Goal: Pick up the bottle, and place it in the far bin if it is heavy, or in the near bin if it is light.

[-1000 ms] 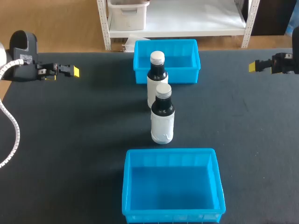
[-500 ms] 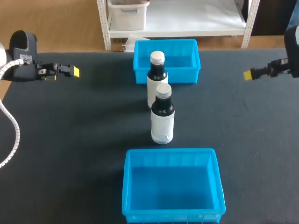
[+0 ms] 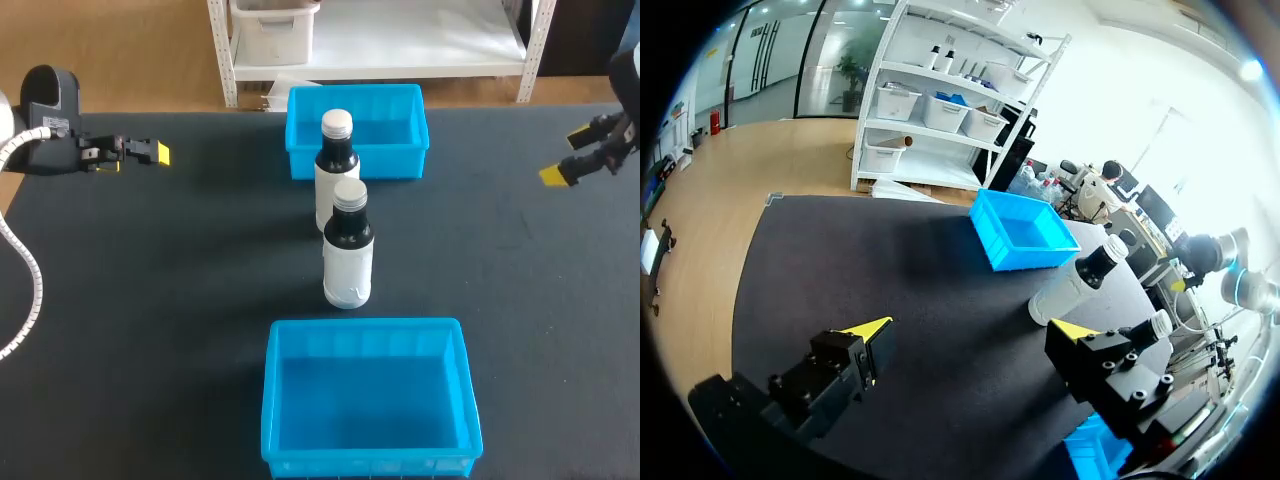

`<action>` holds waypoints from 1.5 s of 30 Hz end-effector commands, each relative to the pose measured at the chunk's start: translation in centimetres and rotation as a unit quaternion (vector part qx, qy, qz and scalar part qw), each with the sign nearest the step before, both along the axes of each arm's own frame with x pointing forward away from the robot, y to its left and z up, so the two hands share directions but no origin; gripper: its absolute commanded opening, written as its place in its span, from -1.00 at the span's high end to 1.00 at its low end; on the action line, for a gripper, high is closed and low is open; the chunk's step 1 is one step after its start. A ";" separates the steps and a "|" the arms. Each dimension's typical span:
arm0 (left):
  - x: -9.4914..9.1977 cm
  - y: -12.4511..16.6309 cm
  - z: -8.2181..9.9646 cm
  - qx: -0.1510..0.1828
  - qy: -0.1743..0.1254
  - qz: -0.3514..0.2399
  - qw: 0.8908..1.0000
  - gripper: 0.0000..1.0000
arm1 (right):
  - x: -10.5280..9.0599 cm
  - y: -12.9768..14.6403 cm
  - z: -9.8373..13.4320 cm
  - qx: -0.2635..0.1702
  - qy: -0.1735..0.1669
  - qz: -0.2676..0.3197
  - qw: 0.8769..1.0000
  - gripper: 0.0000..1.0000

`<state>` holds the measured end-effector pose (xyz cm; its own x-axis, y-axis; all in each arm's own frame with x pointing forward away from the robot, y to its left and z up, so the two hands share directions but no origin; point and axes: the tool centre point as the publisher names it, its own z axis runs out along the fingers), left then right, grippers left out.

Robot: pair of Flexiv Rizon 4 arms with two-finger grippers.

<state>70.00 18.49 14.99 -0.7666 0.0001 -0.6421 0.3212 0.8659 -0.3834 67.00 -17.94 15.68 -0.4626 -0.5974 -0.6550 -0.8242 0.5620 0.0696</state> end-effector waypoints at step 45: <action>0.0 0.0 0.0 0.000 0.000 0.000 1.000 -1.00 | -4.1 21.6 -3.3 0.088 -0.025 0.294 0.951 -1.00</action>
<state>70.00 18.49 14.99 -0.7666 0.0001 -0.6421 0.3212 0.8659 -0.3834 62.49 3.09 12.51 -0.0502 -0.6265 -0.7778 -0.9979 -0.0014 0.0655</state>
